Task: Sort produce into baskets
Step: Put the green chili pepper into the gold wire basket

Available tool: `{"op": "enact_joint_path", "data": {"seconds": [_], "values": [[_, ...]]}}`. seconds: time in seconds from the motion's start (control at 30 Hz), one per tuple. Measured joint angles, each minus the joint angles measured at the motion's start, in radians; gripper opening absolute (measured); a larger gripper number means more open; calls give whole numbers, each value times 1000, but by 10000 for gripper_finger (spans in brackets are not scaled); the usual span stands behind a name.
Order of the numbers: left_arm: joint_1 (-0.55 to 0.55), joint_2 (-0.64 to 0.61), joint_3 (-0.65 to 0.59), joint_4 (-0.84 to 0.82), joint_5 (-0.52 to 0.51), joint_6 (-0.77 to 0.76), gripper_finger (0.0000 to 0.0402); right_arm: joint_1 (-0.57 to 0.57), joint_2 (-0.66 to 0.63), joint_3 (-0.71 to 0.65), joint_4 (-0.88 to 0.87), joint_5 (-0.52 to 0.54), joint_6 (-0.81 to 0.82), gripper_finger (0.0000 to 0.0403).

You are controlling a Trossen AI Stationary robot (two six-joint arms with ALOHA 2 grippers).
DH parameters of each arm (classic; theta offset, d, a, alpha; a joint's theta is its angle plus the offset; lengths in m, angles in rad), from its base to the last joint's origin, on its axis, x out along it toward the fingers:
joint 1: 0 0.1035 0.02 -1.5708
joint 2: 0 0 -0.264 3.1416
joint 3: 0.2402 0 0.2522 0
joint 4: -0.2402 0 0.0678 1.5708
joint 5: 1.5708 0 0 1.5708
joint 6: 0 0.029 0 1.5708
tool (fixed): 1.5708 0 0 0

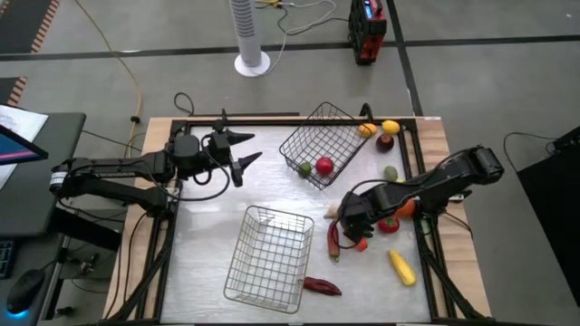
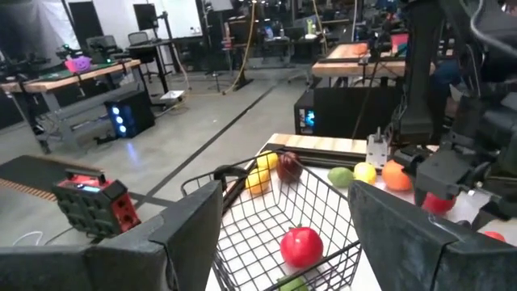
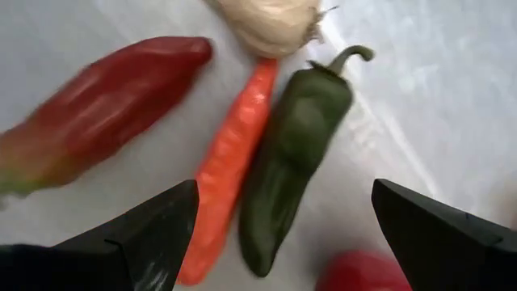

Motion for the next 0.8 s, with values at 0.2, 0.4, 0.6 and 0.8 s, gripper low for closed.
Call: {"op": "enact_joint_path", "data": {"seconds": [0.2,0.4,0.6,0.8], "values": [[0,0,0,-3,-1,5,256,-6,79,0,5,5,-32,395],[0,0,0,-5,-1,10,256,-17,108,0,2,27,-72,388],[0,0,0,-9,-2,11,256,-51,100,0,-14,50,-117,363],[0,0,0,-17,-2,17,256,-66,107,-9,20,50,-146,344]]}}
